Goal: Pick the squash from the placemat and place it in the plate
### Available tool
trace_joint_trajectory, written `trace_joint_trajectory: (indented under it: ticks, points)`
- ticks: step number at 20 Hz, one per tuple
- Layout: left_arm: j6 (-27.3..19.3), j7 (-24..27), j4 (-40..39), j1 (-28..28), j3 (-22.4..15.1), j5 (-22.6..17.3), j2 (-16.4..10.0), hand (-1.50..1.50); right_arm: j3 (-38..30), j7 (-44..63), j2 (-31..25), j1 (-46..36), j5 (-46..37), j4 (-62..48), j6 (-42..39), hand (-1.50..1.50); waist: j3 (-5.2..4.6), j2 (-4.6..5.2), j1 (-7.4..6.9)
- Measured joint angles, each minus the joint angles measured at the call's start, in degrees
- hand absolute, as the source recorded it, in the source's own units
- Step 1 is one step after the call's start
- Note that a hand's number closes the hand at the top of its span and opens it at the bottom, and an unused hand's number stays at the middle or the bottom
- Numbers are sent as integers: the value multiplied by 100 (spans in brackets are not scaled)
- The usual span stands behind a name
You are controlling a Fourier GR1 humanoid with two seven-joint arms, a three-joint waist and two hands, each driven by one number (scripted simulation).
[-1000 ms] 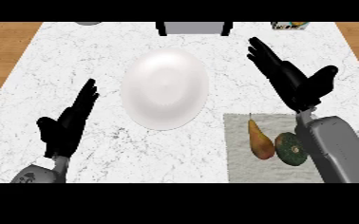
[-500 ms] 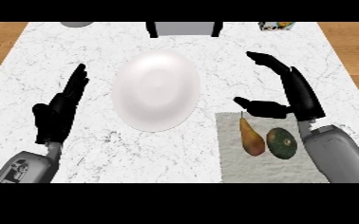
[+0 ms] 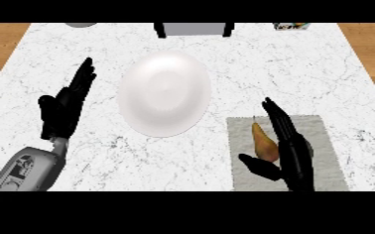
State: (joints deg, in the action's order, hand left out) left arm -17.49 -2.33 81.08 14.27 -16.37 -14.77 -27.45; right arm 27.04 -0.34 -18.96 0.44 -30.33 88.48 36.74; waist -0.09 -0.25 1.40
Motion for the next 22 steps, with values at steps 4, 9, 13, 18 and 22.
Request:
trace_joint_trajectory:
  ticks: [4, 9, 13, 18, 22]
  points:
    - [70, -17, -25, 12, 86, 34, 5, 0, 60, 461, -305, 638, -946, 961, 299, -150, -1, -6, 0]
    - [71, 27, -163, 79, 112, 134, 101, 0, -64, 1697, -795, 1277, -1938, 2240, -493, -150, -16, -9, 32]
    - [108, -2, -144, 88, 129, 157, 95, 0, -188, 2819, -1146, 1527, -2309, 2956, -1672, -150, -22, -2, 4]
    - [172, 80, -202, 68, 129, 225, 191, 0, -349, 4040, -1405, 1528, -2252, 3861, -3202, -150, -13, 17, -75]
    - [210, -61, -78, 97, 155, 326, 267, 0, -284, 4847, -1183, 1158, -2207, 4082, -4146, -150, -3, 23, -127]
